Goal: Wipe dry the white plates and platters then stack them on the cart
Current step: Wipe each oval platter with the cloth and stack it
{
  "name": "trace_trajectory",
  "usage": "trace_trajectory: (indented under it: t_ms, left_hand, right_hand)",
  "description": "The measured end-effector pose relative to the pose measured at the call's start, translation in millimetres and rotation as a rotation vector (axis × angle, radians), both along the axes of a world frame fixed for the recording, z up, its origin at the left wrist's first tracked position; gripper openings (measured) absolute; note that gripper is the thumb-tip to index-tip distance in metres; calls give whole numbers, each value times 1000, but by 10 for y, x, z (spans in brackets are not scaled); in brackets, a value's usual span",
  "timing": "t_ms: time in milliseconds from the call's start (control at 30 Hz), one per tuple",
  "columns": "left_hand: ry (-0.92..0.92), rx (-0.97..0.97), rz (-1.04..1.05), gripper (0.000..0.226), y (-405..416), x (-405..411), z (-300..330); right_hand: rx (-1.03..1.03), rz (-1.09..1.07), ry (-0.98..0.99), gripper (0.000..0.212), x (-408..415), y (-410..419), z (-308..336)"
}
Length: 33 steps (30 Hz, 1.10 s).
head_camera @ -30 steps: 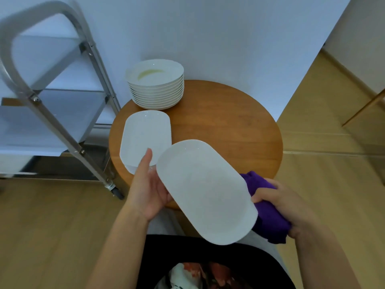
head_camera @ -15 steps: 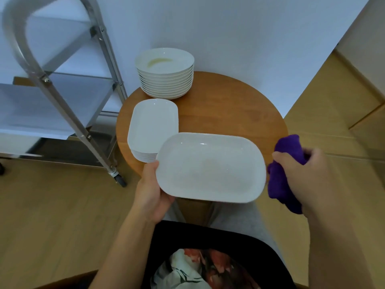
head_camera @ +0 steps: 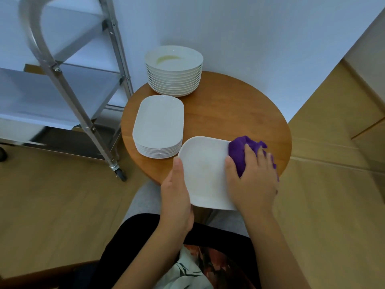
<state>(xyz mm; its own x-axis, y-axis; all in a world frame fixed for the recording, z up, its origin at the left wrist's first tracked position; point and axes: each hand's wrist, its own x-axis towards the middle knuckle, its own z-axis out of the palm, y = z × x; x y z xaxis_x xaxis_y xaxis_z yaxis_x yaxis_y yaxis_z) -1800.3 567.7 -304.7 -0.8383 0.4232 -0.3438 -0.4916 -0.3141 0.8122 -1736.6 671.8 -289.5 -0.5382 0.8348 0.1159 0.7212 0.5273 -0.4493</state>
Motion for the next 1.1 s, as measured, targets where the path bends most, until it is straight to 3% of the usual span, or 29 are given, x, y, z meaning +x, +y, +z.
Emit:
trace_trajectory:
  t_ms: [100, 300, 567, 767, 867, 1000, 1100]
  left_hand:
    - [18, -20, -55, 34, 35, 37, 28]
    - [38, -90, -44, 47, 31, 49, 6]
    - [-197, 206, 43, 65, -99, -61, -64]
    - [-195, 132, 53, 52, -117, -132, -45]
    - [-228, 99, 47, 56, -125, -183, -7]
    - [-177, 116, 114, 59, -105, -219, 31]
    - [-111, 101, 136, 46, -117, -267, 31]
  right_hand:
    - [-53, 60, 53, 59, -104, -79, -57]
    - [46, 302, 81, 57, -261, -342, -14]
    - [2, 687, 102, 40, -330, -499, 145]
    - [13, 806, 75, 45, -242, -462, 225]
    - [16, 863, 2, 41, -129, -325, 205]
    - [98, 848, -8, 41, 38, -105, 159]
    - [161, 806, 14, 41, 132, 109, 102]
